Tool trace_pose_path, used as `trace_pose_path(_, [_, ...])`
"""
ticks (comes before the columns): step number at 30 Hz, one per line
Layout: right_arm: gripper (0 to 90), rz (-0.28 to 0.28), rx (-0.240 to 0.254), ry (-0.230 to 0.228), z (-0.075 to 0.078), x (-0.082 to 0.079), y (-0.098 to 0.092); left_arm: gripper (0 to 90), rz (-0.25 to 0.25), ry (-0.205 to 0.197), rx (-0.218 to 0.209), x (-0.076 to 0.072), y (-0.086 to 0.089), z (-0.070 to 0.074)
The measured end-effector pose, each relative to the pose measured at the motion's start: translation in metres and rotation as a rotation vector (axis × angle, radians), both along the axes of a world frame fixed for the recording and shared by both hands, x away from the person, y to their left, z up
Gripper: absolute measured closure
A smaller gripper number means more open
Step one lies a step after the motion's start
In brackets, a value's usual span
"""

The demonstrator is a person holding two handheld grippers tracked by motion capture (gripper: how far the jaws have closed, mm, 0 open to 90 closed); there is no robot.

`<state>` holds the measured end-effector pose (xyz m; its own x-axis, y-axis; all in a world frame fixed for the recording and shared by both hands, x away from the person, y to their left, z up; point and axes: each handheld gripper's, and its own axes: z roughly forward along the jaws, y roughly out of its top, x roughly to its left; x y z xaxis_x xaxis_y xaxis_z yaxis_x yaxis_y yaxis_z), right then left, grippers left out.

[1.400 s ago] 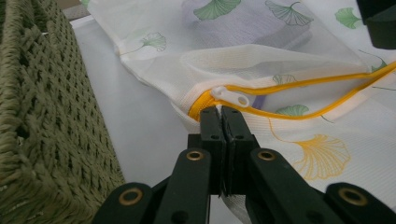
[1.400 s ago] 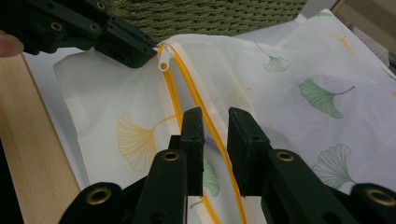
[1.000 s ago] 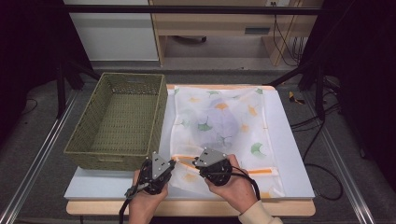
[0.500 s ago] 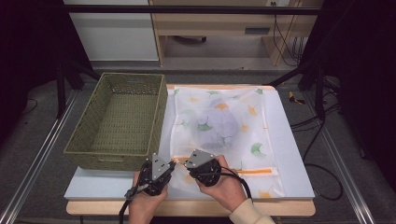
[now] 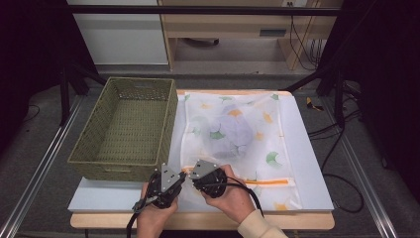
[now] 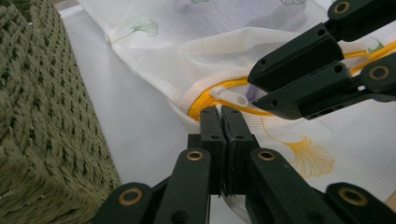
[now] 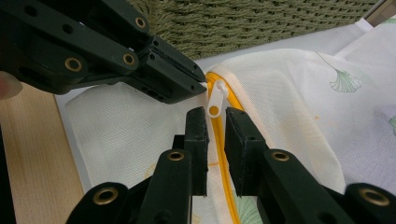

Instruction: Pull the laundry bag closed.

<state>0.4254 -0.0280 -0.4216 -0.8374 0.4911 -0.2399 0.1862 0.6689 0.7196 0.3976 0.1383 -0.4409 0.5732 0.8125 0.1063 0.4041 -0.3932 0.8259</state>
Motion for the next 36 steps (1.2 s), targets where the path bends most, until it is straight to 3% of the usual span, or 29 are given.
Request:
trace_pose_path(21, [82.6, 0.0, -0.027, 0.003, -0.0084, 0.0057, 0.007, 88.2, -0.013, -0.001, -0.006, -0.0039, -0.0021, -0.0002])
trace_pose_path(36, [83.3, -0.015, -0.027, 0.021, -0.0055, 0.0089, 0.0026, 88.2, -0.018, 0.009, -0.014, -0.0036, -0.0023, -0.0035])
